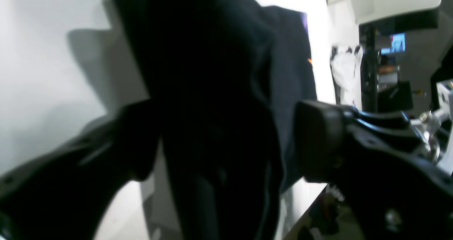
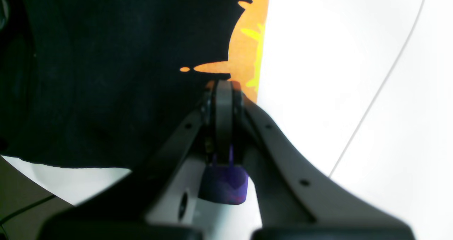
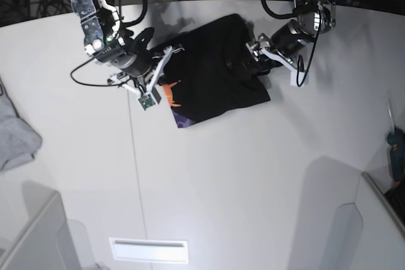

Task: Fold the T-shirt properly
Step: 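Grasp the bundle edges with both grippers and rotate it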

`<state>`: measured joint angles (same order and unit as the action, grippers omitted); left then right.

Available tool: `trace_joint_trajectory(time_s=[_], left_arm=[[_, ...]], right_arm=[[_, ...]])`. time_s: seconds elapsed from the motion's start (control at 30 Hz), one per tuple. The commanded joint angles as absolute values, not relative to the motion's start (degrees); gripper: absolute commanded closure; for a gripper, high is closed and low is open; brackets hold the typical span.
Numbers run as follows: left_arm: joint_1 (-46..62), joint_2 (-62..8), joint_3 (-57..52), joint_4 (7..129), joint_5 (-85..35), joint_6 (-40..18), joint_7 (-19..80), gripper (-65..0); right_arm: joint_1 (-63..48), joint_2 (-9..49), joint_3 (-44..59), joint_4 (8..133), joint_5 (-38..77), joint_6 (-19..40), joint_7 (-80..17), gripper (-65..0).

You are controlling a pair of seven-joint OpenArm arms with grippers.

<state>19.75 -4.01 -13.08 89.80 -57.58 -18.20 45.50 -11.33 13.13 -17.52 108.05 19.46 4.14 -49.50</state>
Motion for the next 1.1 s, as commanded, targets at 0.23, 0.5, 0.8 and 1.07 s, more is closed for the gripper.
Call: trace_joint_trajectory(time_s=[0.23, 0.5, 0.8, 1.07], left_arm=[[20.1, -4.7, -13.1, 88.4, -52.1, -16.0, 48.0, 0.0], [18.9, -6.6, -13.2, 92.6, -39.8, -16.0, 54.4, 0.0], [8.8, -14.6, -8.3, 95.8, -31.1, -16.1, 65.6, 0.0], [-2.5, -22.5, 14.1, 95.9, -28.7, -16.3, 65.6, 0.0]], right_arm=[[-11.3, 12.9, -13.4, 109.3, 19.9, 4.5, -48.4, 0.0], [-12.0, 12.9, -12.4, 109.2, 19.9, 4.5, -45.8, 0.0], [-12.5, 12.7, -12.4, 109.0, 19.9, 4.2, -43.6, 0.0], [-13.2, 11.4, -8.0, 108.9, 19.9, 3.9, -43.6, 0.0]])
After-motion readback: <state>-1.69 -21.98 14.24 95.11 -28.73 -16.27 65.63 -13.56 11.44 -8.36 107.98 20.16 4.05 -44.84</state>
